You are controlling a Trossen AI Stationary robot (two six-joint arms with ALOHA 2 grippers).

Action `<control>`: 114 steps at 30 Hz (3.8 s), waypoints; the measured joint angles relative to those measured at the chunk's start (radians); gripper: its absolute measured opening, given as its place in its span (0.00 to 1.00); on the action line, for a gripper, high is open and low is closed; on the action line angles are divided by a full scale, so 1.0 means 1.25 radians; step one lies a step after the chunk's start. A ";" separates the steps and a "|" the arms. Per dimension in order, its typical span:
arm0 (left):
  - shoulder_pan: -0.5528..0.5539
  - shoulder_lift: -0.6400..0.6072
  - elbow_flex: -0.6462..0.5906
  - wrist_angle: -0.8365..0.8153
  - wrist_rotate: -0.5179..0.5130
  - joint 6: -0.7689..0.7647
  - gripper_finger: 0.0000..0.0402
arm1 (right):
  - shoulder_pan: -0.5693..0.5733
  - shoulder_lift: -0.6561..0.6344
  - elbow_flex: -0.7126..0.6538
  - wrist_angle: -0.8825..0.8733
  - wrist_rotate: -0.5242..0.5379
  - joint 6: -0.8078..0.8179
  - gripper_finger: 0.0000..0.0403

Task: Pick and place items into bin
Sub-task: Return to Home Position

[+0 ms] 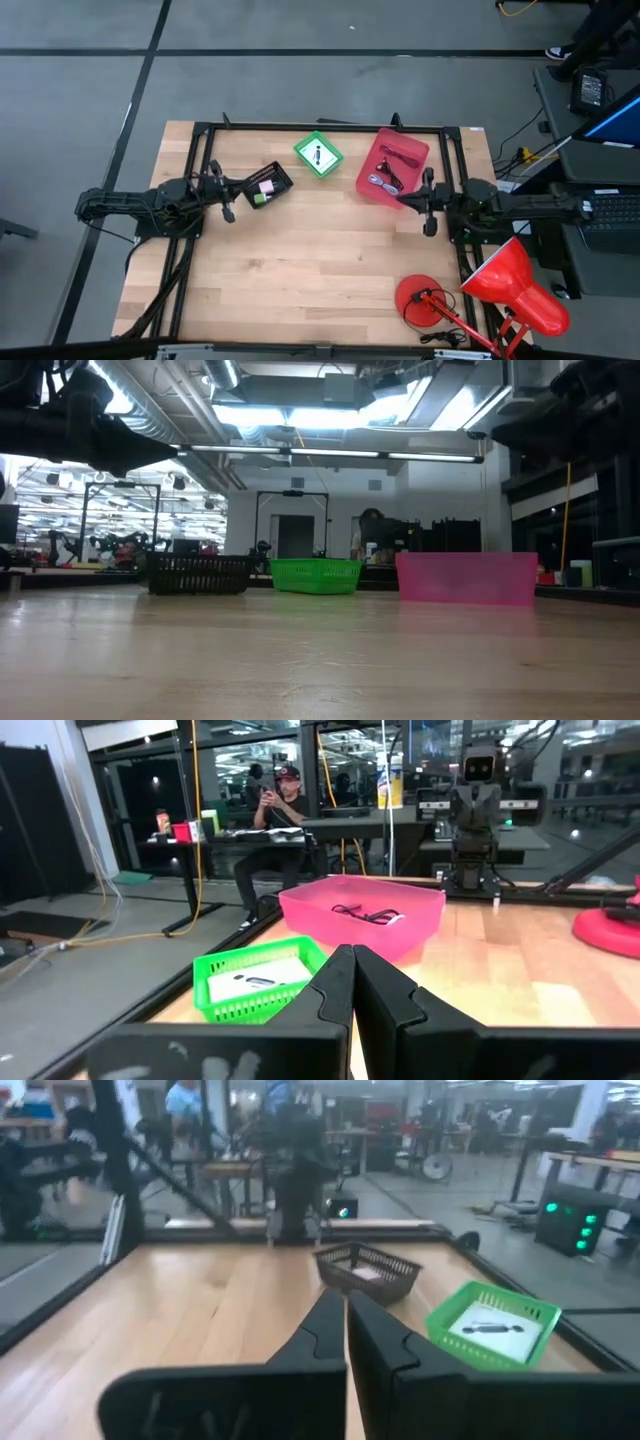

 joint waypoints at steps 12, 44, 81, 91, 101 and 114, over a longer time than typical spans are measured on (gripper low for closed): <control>0.000 0.000 0.000 0.000 0.000 -0.027 0.01 | 0.000 -0.120 -0.007 -0.103 -0.052 -0.011 0.00; 0.000 0.000 0.000 0.000 0.000 -0.026 0.01 | 0.000 -0.144 -0.072 -0.037 -0.091 -0.110 0.00; 0.000 0.000 0.000 0.000 0.000 -0.026 0.01 | 0.104 -0.208 -0.071 -0.123 -0.091 0.016 0.00; 0.000 0.000 0.000 0.000 0.000 -0.026 0.01 | 0.127 -0.201 -0.071 -0.124 -0.091 0.031 0.00; 0.000 0.000 0.000 0.000 0.000 -0.026 0.01 | 0.127 -0.201 -0.071 -0.124 -0.091 0.030 0.00; 0.000 0.000 0.000 0.000 0.000 -0.026 0.01 | 0.127 -0.201 -0.071 -0.123 -0.091 0.031 0.00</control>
